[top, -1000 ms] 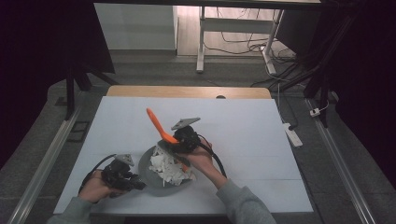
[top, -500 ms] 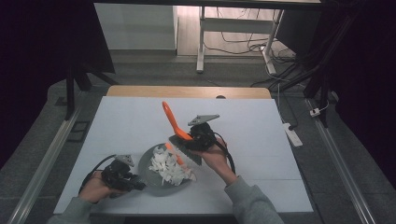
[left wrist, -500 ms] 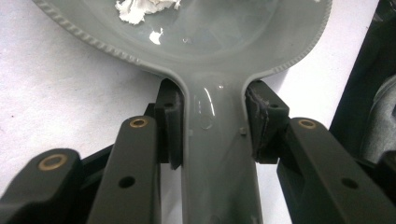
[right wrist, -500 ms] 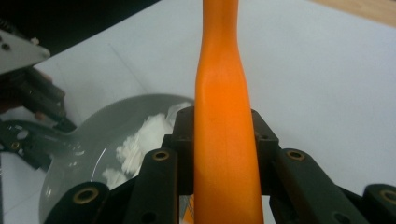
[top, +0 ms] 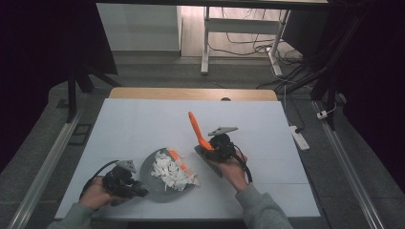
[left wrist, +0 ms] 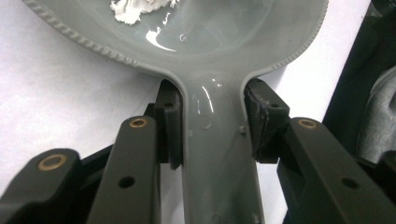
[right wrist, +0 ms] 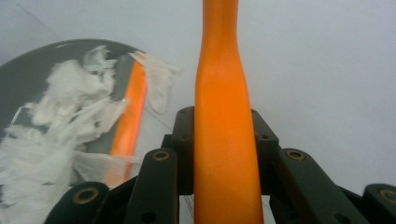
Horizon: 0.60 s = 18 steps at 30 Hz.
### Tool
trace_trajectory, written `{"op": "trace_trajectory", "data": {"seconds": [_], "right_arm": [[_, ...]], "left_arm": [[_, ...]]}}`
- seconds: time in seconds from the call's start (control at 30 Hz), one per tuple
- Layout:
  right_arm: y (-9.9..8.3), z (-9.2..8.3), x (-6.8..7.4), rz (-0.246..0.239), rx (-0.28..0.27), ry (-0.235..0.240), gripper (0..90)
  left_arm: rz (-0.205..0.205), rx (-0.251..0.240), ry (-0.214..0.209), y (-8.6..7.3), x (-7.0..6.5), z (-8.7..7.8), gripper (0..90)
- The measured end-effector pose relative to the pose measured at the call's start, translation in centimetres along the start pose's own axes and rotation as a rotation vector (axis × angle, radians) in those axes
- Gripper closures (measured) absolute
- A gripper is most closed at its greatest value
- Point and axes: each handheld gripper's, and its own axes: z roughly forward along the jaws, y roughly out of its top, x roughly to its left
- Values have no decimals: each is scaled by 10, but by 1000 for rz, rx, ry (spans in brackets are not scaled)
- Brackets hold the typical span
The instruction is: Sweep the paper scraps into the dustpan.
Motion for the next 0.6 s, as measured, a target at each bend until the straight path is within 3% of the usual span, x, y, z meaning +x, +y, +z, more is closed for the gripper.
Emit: {"op": "trace_trajectory", "data": {"seconds": [0.13,0.23,0.47,0.6], "right_arm": [[-2,4,0,23,4,-8,704],[-3,11,8,30,13,7,704],[-2,23,40,-17,36,7,704],[-3,27,60,-48,37,45,704]], "left_arm": [[-5,4,8,-2,-5,1,616],[-11,4,10,-2,-9,2,616],[-13,10,13,1,-17,5,615],[-15,11,18,2,-20,7,615]]}}
